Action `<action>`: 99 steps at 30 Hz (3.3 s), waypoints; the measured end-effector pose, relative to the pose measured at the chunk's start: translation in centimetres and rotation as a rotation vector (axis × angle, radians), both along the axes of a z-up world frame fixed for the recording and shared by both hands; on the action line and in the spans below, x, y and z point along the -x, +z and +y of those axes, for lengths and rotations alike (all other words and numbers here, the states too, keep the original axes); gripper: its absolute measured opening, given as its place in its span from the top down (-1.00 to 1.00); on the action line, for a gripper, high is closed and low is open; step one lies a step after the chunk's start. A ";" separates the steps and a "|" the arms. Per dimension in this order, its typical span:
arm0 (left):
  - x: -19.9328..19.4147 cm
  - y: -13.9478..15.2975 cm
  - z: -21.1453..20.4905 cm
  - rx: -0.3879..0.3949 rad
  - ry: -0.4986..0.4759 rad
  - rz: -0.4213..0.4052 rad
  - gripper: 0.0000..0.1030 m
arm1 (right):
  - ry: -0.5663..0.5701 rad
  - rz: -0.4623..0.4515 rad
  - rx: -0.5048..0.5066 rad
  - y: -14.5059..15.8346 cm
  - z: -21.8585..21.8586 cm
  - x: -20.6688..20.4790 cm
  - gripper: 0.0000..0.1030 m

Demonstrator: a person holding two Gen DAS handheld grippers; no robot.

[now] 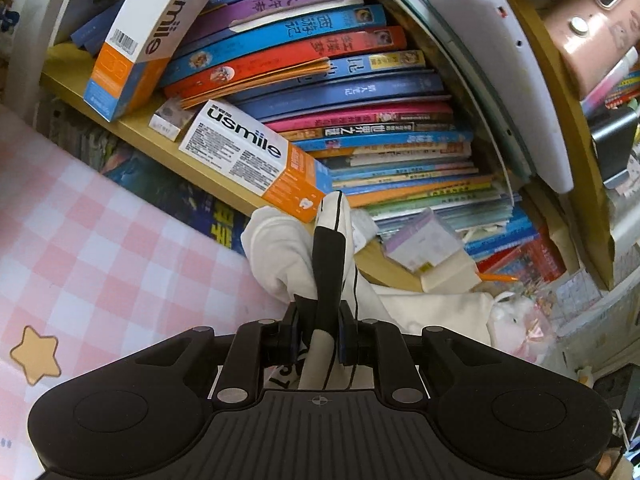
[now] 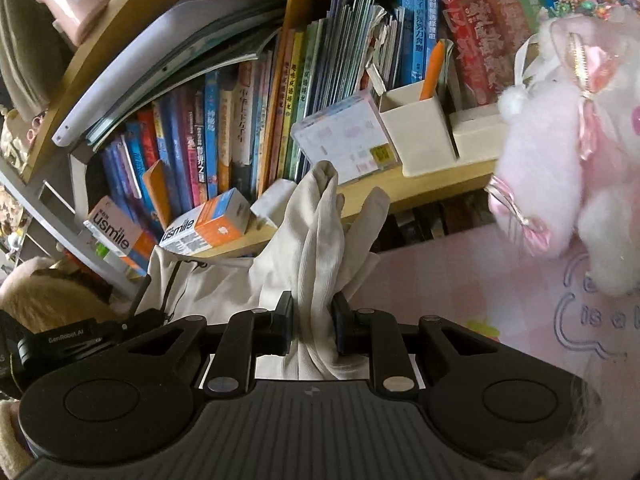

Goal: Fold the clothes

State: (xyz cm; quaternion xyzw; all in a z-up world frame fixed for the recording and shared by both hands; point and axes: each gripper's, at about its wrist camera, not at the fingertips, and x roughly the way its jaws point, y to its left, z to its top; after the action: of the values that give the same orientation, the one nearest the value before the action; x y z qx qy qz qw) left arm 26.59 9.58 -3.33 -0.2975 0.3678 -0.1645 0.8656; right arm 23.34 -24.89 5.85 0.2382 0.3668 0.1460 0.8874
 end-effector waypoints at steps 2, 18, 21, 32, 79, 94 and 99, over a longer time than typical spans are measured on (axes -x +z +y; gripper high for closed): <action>-0.5 -0.5 0.1 0.005 0.003 0.001 0.69 | 0.005 -0.003 -0.001 -0.4 0.1 -0.5 0.66; -2.1 -4.9 2.1 0.109 0.075 0.089 0.30 | -0.121 0.151 -0.136 -7.5 -1.9 -2.2 0.26; -1.5 -4.3 2.0 0.074 0.096 0.075 0.15 | -0.122 0.151 -0.148 -7.5 -2.0 -2.2 0.12; 3.4 0.1 -0.5 -0.307 0.109 -0.062 -0.66 | -0.091 0.026 0.170 -3.3 0.6 2.2 -0.70; 21.7 3.3 -8.0 -0.639 0.059 -0.180 -1.00 | -0.071 -0.091 0.477 -2.2 5.5 20.5 -1.00; 21.5 3.2 -8.2 -0.648 0.088 -0.146 -1.00 | -0.090 -0.100 0.475 -2.0 5.2 20.6 -1.00; 21.5 3.3 -8.2 -0.647 0.083 -0.144 -1.00 | -0.088 -0.100 0.474 -2.0 5.2 20.5 -1.00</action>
State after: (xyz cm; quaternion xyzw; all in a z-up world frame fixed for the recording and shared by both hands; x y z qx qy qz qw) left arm 5.13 1.40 -0.07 -0.0097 0.3263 -0.0245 0.9449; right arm 2.80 -19.73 3.82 0.0317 0.3357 0.0286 0.9410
